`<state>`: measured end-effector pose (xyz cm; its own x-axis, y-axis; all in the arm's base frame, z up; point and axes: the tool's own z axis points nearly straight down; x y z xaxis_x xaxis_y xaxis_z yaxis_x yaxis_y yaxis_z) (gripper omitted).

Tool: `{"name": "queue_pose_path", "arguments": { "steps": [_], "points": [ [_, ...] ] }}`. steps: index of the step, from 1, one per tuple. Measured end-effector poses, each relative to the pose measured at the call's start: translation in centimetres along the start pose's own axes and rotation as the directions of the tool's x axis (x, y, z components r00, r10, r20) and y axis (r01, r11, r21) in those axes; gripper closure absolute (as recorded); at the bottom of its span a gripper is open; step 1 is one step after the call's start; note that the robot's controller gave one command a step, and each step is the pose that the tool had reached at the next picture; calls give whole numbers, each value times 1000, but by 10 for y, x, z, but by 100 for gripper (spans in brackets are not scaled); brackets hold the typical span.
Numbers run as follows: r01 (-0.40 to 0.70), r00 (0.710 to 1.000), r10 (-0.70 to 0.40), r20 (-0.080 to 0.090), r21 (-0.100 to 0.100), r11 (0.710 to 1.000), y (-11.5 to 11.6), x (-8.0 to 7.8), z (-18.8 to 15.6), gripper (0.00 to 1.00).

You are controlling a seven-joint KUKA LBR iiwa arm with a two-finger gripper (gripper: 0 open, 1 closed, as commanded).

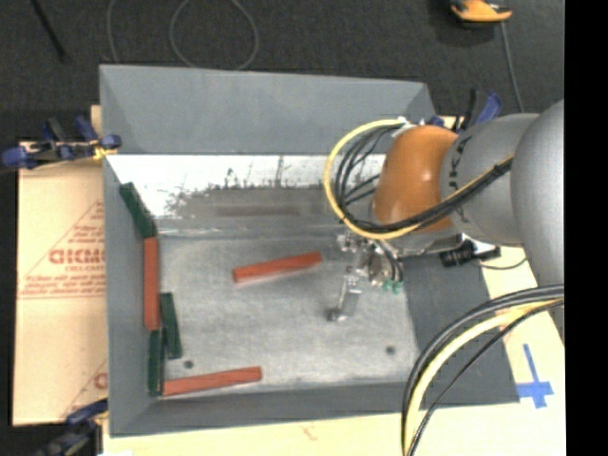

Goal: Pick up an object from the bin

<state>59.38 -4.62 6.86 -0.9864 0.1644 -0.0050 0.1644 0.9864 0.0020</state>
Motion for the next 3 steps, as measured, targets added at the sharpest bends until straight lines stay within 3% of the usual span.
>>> {"name": "queue_pose_path", "arguments": {
  "steps": [1,2,3],
  "points": [
    [90,996,-90,5,-2,996,81,-9,-34,0],
    [101,995,-101,2,-1,995,120,-5,-32,0],
    [-39,999,39,-4,1,999,117,0,-1,0]
  ]
}}
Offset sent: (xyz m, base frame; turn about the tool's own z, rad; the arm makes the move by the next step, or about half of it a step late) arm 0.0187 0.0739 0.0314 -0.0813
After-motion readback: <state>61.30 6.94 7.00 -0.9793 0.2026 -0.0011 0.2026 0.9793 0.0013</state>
